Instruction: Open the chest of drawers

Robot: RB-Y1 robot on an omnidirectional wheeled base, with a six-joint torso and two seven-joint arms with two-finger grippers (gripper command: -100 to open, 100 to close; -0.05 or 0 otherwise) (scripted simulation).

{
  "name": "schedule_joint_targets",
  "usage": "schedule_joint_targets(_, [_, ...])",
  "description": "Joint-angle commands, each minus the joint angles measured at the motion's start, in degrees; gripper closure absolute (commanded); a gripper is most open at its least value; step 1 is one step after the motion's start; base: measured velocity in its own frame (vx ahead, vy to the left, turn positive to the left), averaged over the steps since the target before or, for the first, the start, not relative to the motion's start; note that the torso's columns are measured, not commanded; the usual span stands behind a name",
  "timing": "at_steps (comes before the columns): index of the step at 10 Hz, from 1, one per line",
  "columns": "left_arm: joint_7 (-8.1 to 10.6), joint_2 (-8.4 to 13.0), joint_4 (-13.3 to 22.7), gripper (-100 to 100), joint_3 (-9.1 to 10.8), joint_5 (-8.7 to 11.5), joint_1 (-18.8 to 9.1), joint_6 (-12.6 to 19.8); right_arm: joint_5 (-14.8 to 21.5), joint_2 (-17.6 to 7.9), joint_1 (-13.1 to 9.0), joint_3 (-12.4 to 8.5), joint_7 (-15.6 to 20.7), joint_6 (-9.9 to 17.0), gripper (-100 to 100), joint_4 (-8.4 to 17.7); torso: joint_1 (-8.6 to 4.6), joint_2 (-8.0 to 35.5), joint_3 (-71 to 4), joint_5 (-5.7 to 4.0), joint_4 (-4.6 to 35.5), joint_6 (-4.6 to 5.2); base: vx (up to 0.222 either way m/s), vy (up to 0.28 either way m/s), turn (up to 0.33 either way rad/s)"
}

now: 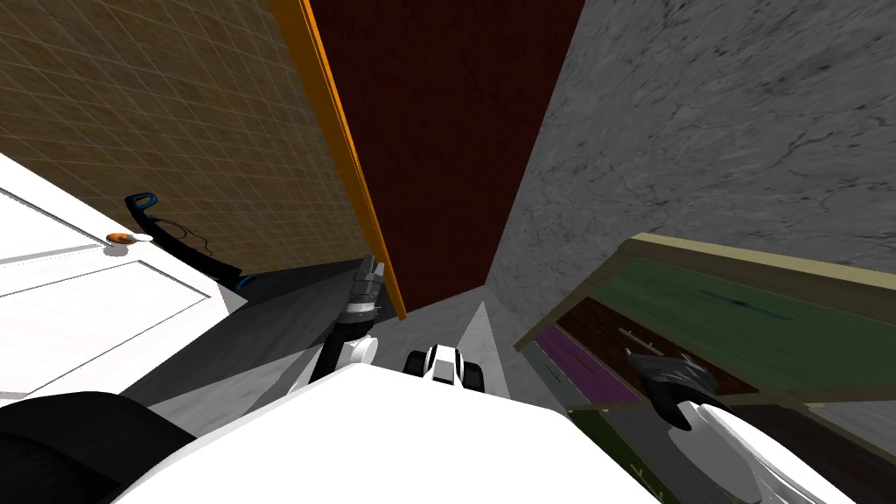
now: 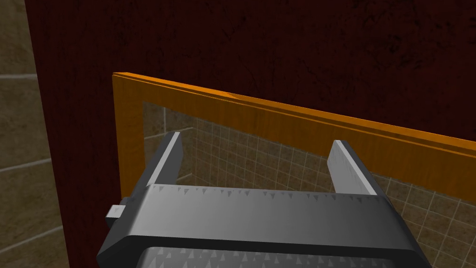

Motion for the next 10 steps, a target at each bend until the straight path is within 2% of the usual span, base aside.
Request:
schedule_joint_targets(1, [0.00,0.00,0.00,0,0.00,0.00,0.00,0.00,0.30,0.60,-0.10,0.07,0.03,0.25,-100,-0.13,-0.20,-0.12,-0.07,-0.01,-0.02,-0.01,0.033,-0.075,0.017])
schedule_joint_targets(2, [0.00,0.00,0.00,0,0.00,0.00,0.00,0.00,0.34,0.66,-0.12,0.07,0.04,0.34,100,-0.15,-0.14,-0.11,-0.08,-0.04,-0.04,0.01,0.005,-0.012,0.000])
schedule_joint_targets(4, [0.00,-0.02,0.00,0,-0.02,0.00,-0.01,0.00,0.01,0.40,0.19,0.14,0.00,0.14,100,-0.44,0.05,-0.09,-0.02,-0.13,-0.07,-0.07,-0.048,0.119,-0.037])
schedule_joint_targets(8, [0.00,-0.03,0.00,0,-0.03,0.00,-0.02,0.00,-0.44,-0.05,0.54,0.17,-0.01,0.06,100,-0.87,-0.38,-0.34,-0.18,-0.22,-0.13,-0.05,-0.088,0.153,-0.022])
schedule_joint_targets(9, [0.00,-0.02,-0.01,0,-0.02,0.00,-0.01,0.00,-0.31,1.24,0.15,-1.17,0.85,-2.03,-100,-0.98,-0.69,-0.48,-0.29,-0.17,-0.13,-0.06,0.004,0.014,-0.079])
schedule_joint_targets(10, [0.00,-0.01,0.00,0,-0.01,0.00,0.00,0.00,-0.26,1.79,-0.06,-1.78,1.22,-2.93,-100,-1.01,-0.79,-0.48,-0.30,-0.19,-0.12,-0.01,0.024,-0.015,-0.073])
